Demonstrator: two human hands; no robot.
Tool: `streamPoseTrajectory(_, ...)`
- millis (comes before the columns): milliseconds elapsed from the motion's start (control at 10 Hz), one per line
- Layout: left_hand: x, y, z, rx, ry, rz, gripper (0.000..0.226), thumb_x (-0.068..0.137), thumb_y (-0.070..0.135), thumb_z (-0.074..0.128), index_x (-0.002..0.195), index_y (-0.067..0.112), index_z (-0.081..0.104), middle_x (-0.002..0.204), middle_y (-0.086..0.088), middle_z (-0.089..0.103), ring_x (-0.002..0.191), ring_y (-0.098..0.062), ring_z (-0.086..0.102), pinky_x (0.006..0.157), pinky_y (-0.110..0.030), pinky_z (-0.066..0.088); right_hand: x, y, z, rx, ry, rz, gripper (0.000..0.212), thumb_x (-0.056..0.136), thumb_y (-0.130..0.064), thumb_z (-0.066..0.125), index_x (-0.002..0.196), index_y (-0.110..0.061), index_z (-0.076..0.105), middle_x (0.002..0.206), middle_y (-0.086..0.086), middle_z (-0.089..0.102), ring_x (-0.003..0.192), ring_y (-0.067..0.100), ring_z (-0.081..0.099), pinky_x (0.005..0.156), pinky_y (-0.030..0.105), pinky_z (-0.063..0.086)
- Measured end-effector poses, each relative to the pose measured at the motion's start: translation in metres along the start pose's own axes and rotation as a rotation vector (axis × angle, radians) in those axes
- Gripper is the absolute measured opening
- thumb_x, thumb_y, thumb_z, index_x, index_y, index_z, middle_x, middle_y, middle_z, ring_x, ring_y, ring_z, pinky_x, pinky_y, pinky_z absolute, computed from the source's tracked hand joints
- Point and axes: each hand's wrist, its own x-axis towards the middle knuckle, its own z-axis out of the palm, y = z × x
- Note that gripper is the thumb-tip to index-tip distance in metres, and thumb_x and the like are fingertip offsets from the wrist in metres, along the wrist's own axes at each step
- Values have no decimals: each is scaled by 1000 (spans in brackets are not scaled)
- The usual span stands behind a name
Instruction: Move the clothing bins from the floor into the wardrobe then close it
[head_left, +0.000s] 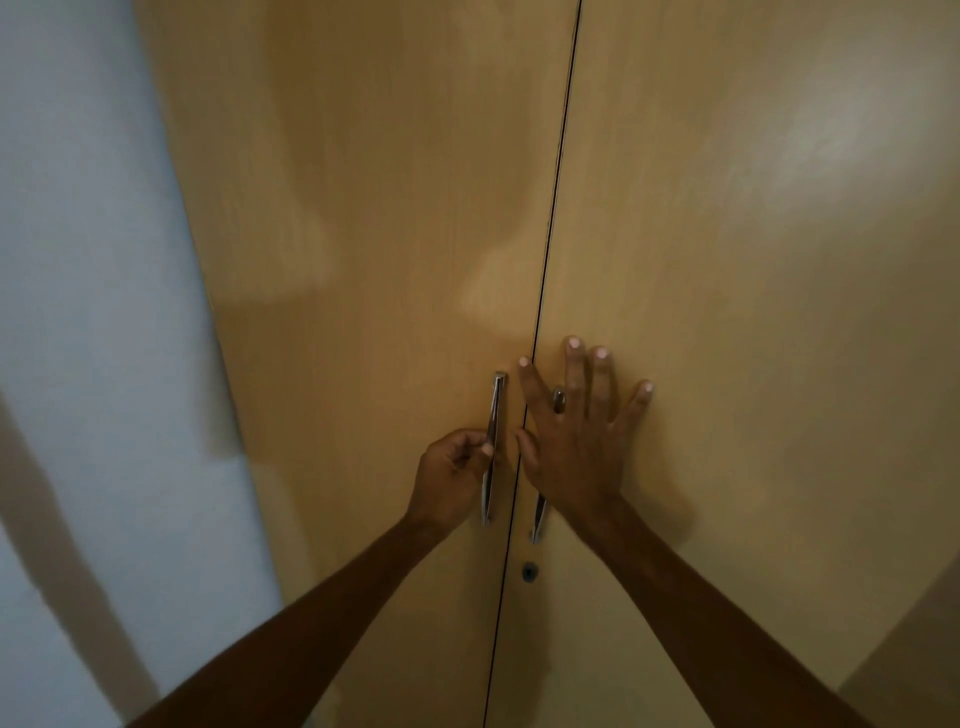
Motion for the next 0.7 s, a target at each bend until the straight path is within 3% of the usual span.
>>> streamPoseTrajectory(200, -5, 4, 0, 28, 29, 10, 18, 94, 7, 58, 99, 18, 72, 93, 5, 73, 80, 1, 66, 73, -20, 51, -4, 3, -8, 23, -82, -28, 95, 77, -58, 61, 152, -34, 8, 161, 16, 1, 147, 40, 0, 103, 76, 11)
streamPoseTrajectory(300, -14, 7, -5, 117, 48, 33, 19, 94, 12, 59, 106, 15, 72, 101, 8, 74, 96, -6, 68, 86, -26, 54, -10, 7, -11, 66, -128, -62, 88, 77, -59, 59, 151, -33, 17, 161, 16, 3, 147, 40, 1, 106, 75, 8)
streamPoseTrajectory(400, -32, 12, -13, 251, 120, 16, 17, 93, 17, 59, 103, 24, 71, 99, 14, 71, 95, -3, 65, 83, -20, 51, -24, 9, -18, 146, -192, -89, 86, 78, -60, 57, 150, -31, 21, 160, 17, 6, 147, 38, 2, 108, 73, 8)
streamPoseTrajectory(500, -58, 18, -27, 413, 172, 23, 20, 94, 23, 58, 112, 21, 68, 106, 13, 69, 100, -4, 64, 79, -14, 47, -42, 7, -25, 312, -254, -100, 85, 80, -59, 56, 150, -33, 17, 161, 15, 0, 148, 37, -1, 110, 70, 8)
streamPoseTrajectory(600, -93, 32, -43, 565, 231, 30, 29, 94, 31, 57, 121, 23, 64, 116, 10, 67, 107, -5, 61, 83, -22, 49, -59, 2, -37, 472, -316, -98, 89, 80, -59, 57, 151, -35, 10, 160, 11, -14, 148, 33, -9, 113, 66, 6)
streamPoseTrajectory(700, -132, 51, -56, 734, 318, 51, 34, 93, 37, 56, 125, 26, 60, 126, 8, 64, 113, -9, 58, 90, -29, 49, -79, -4, -49, 547, -372, -129, 92, 77, -61, 58, 150, -36, 6, 160, 7, -10, 148, 30, -9, 113, 66, 11)
